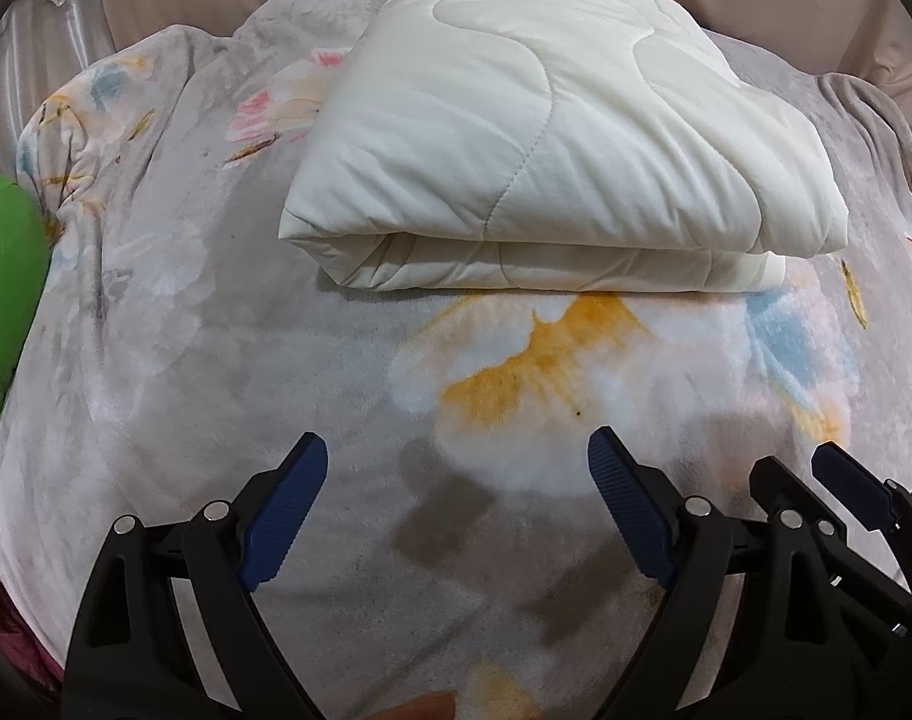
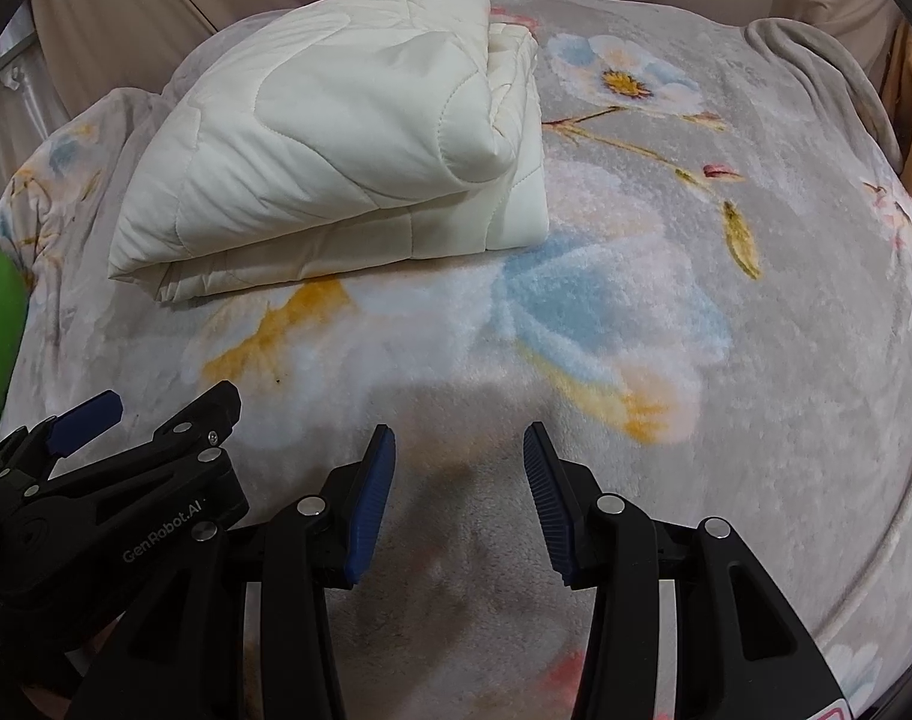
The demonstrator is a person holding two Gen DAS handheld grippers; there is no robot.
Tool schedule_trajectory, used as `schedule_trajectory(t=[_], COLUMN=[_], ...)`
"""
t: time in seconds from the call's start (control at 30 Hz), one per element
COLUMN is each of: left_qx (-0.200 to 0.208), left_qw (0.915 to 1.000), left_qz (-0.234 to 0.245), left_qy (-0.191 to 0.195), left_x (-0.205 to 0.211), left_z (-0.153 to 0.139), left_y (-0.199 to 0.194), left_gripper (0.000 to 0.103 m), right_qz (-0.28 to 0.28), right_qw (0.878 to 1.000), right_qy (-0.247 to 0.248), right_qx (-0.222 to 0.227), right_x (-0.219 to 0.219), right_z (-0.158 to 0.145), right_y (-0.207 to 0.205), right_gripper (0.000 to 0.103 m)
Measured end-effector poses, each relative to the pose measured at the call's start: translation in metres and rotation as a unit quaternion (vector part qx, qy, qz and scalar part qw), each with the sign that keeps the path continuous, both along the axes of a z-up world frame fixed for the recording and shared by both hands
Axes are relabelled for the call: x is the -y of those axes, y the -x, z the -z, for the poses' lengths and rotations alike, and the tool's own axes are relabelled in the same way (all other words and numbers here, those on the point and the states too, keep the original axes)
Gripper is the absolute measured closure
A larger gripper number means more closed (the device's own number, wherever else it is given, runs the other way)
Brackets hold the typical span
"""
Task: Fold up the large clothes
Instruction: 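Open both tools and withdraw them from the folded jacket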
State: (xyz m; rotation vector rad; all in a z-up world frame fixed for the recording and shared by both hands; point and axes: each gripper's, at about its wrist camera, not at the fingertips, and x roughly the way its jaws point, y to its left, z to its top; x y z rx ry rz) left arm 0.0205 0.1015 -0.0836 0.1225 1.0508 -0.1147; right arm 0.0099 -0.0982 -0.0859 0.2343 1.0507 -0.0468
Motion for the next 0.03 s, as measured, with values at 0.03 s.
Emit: schedule_trajectory(t=[0.03], left_qx=[0.0], left_qw=[1.0], left_qz=[0.0], left_qy=[0.0], left_x=[-0.0004], left_z=[-0.0003], left_y=[0.0], left_gripper=[0.017], right_qz=[0.0], right_qw=[1.0], right_qy=[0.0], right_qx=[0.001], right_x=[0.0], right_z=[-0.0004], right_y=[-0.0003], right_gripper=[0.058])
